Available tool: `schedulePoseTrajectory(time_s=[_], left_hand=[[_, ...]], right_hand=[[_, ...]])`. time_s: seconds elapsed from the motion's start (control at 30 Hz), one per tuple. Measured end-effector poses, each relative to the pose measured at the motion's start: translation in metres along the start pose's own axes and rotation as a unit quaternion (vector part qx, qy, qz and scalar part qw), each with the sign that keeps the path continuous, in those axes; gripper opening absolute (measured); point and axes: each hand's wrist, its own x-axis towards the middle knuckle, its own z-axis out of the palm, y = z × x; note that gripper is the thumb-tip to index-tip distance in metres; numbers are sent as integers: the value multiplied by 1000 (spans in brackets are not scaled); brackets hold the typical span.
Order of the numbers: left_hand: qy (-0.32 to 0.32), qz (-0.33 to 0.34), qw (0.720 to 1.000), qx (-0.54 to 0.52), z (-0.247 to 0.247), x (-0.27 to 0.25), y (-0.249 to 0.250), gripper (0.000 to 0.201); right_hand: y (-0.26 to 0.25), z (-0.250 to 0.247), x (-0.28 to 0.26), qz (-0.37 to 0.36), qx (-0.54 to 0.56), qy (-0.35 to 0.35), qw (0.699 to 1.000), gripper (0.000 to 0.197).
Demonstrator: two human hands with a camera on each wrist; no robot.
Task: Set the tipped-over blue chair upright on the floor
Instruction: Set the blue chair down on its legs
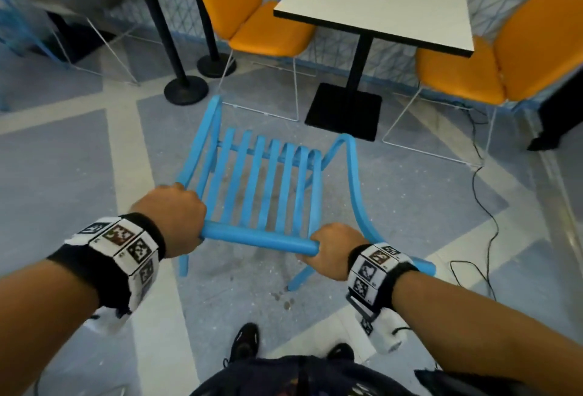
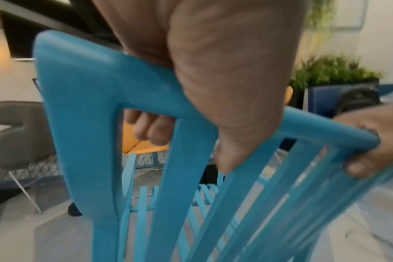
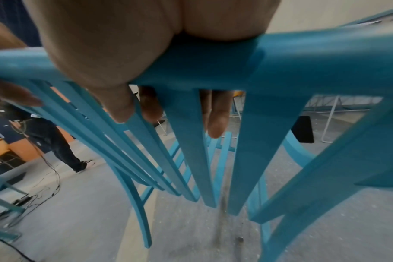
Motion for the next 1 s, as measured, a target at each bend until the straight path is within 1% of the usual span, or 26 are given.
schedulePoseTrajectory(time_s=[0.1,0.17,0.27,0.43,0.7,0.8,1.0], left_hand=[[-5,40,999,-6,23,-1,-19,20],[-16,54,998,-9,40,-2,-36,19],[-18,57,998,-12,64,-3,-62,21],[-11,50,998,-24,93,-1,-88,20],[-18,20,996,-81,116,1,-108,17],[-25,7,995,-92,126,2,-111,16],[-24,-24,993,-117,142,9,-123,19]], right_hand=[[-37,5,18,-2,-11,14,1000,29],[-58,9,30,-6,-15,12,1000,28],[-85,15,46,-7,-24,9,1000,31],[-117,25,65,16,-38,24,999,29],[-146,33,76,33,-67,36,997,31],[-154,33,79,42,-73,30,996,28],[-169,35,89,36,-83,12,996,23]])
